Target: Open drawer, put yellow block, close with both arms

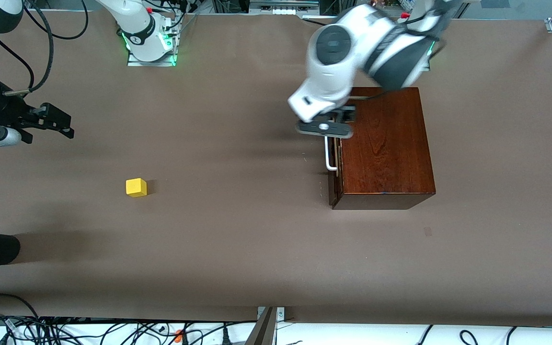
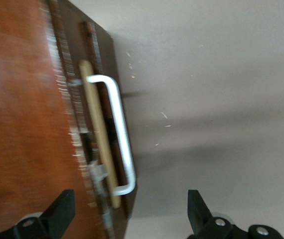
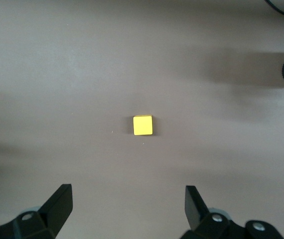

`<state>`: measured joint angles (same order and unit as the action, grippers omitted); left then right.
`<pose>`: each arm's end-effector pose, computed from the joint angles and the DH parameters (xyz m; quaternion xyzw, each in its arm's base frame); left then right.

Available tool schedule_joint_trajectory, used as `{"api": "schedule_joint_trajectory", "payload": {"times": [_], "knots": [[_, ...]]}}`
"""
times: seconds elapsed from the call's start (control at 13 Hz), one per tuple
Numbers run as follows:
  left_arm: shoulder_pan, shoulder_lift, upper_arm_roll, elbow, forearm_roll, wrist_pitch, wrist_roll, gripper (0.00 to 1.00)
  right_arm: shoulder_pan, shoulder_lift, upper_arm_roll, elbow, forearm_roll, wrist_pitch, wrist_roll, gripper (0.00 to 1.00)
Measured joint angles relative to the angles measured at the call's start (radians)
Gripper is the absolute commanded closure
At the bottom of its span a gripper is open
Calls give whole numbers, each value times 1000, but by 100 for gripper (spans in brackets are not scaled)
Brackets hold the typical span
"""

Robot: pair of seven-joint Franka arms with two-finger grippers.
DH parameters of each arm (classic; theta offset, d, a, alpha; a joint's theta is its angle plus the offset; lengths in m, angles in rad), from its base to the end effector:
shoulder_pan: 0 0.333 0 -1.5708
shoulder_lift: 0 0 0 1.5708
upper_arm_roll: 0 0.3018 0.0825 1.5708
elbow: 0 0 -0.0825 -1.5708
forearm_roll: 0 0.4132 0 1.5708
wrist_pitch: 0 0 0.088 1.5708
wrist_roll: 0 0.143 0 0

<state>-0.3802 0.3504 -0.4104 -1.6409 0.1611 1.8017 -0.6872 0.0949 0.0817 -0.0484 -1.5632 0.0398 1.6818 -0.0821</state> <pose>0.4841 -0.4368 0.3539 -0.9943 0.0705 0.0536 0.0587 0.6173 0.0349 0.5392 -0.9977 -0.0625 -0.0188 0.0175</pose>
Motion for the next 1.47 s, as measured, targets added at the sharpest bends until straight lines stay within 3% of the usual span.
{"api": "schedule_joint_trajectory", "payload": {"times": [0.23, 0.46, 1.47], "knots": [[-101, 87, 0, 5, 149, 25, -112, 0, 0, 0, 0, 0, 0, 0, 0, 0], [-109, 127, 8, 8, 225, 24, -131, 0, 0, 0, 0, 0, 0, 0, 0, 0], [-97, 185, 25, -25, 343, 14, -150, 0, 0, 0, -1, 0, 0, 0, 0, 0]]}}
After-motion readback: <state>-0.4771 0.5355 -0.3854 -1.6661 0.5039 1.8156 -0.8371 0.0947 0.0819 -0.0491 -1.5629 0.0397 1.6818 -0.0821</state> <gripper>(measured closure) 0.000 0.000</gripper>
